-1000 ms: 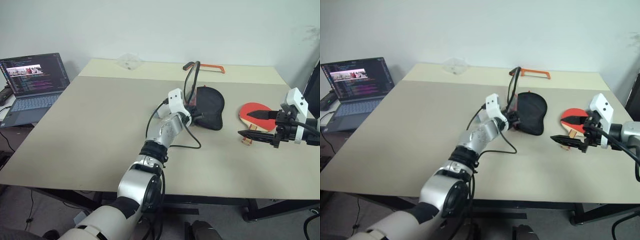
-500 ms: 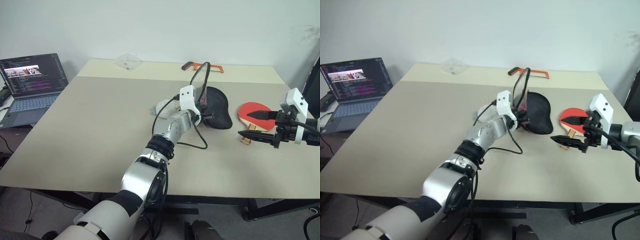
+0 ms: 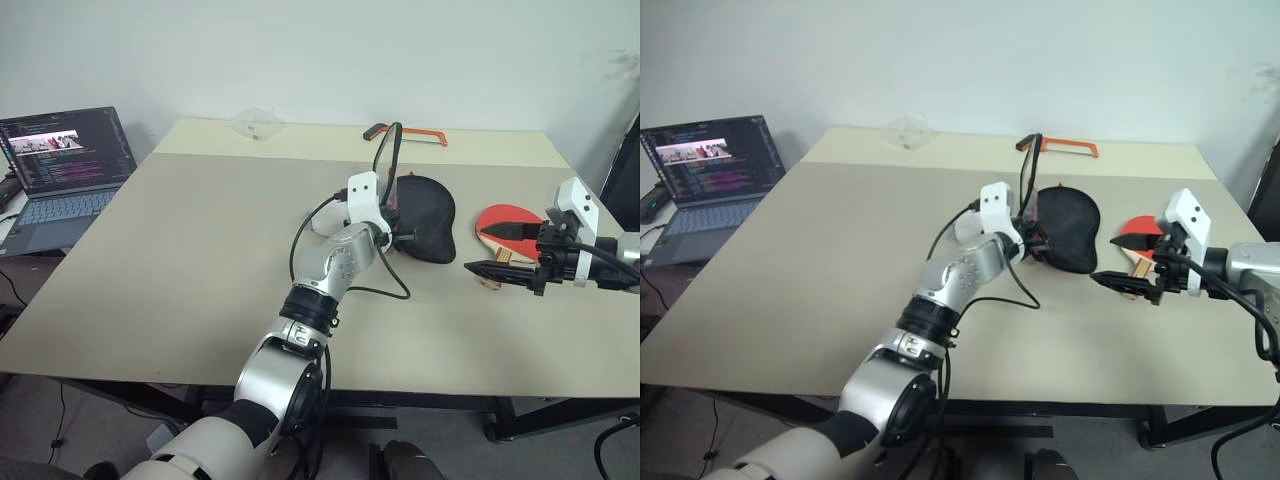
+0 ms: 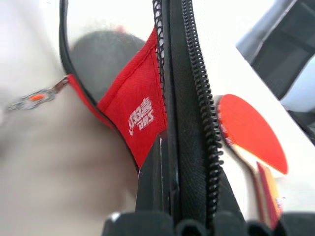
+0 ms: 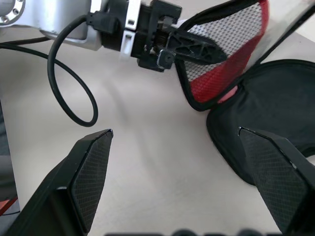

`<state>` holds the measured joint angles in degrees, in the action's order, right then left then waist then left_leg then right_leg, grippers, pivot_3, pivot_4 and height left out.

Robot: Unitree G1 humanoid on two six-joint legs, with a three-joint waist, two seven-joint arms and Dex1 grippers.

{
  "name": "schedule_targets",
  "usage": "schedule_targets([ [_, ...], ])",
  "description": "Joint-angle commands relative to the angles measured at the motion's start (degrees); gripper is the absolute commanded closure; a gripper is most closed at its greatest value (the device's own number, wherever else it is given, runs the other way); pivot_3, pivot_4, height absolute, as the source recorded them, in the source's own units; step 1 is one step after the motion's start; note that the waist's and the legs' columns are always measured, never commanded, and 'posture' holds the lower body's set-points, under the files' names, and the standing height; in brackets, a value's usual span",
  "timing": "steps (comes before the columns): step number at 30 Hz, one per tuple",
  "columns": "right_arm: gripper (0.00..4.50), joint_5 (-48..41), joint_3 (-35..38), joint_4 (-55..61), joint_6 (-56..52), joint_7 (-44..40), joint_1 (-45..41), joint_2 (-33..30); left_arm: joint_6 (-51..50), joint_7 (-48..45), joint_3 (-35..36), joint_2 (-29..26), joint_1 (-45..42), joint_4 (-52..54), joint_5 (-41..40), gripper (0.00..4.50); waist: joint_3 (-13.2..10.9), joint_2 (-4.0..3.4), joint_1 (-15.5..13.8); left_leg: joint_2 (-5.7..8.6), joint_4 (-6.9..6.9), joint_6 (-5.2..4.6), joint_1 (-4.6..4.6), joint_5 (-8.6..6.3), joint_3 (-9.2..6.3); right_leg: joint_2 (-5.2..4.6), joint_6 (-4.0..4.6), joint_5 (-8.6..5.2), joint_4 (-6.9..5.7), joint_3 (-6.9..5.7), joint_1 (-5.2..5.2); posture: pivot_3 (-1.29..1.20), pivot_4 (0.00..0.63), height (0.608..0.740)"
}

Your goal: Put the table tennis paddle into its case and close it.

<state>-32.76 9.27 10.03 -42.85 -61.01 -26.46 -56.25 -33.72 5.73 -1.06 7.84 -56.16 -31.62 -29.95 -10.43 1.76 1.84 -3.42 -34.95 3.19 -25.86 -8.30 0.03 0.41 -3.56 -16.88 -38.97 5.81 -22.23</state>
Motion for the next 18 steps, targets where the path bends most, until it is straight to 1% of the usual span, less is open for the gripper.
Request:
schedule_targets([
  [1,0.00,-0.2,0.3,0.4,1.1,-0.3,-1.5,-0.1,-3.0,2.0,0.3,7.5,5.5,5.6,-0.9,4.31,0.0,-0.01,0.0,0.00,0.00,0.00,0.01,0.00,0.00,0.00,0.00,0.00,0.00,0.00,0.01,0.00,0.150,0.740],
  [3,0.00,-0.1,0.1,0.2,1.2,-0.4,-1.7,-0.1,-4.1,2.2,0.2,7.5,6.7,7.0,-1.1,3.91,0.0,-0.01,0.0,0.00,-0.01,0.00,0.01,0.00,-0.01,0.00,0.00,0.00,-0.02,-0.01,0.01,0.00,0.150,0.740],
  [4,0.00,-0.1,0.0,0.1,1.2,-0.4,-1.7,0.0,-4.5,2.6,0.1,7.6,7.1,7.3,-1.0,3.60,0.0,-0.01,0.0,0.00,-0.02,0.00,0.01,0.00,-0.01,0.00,0.00,0.00,-0.03,-0.02,0.01,0.00,0.150,0.740],
  [9,0.00,0.0,-0.4,-0.2,1.3,-0.6,-2.0,0.0,-5.0,4.3,0.3,7.7,7.8,8.2,-0.4,1.83,0.0,-0.01,-0.1,0.01,-0.04,0.00,0.01,0.00,0.00,0.00,-0.01,0.00,-0.02,-0.01,0.02,0.00,0.150,0.740],
  [14,0.00,0.0,-0.6,-0.1,1.4,-0.6,-1.9,0.1,-5.6,4.4,-0.4,5.9,8.7,10.9,0.2,0.05,0.0,-0.01,-0.1,0.00,-0.04,0.00,0.01,0.00,0.00,0.00,0.03,0.03,-0.01,0.00,0.01,0.00,0.150,0.740],
  [18,0.00,-0.2,-0.8,0.5,0.7,0.3,-1.9,0.6,-6.9,4.2,-0.4,3.1,10.1,14.4,0.8,0.05,0.0,-0.01,0.0,0.00,-0.04,0.00,0.01,0.00,-0.01,0.00,0.04,0.03,-0.02,0.00,0.01,0.00,0.150,0.740],
])
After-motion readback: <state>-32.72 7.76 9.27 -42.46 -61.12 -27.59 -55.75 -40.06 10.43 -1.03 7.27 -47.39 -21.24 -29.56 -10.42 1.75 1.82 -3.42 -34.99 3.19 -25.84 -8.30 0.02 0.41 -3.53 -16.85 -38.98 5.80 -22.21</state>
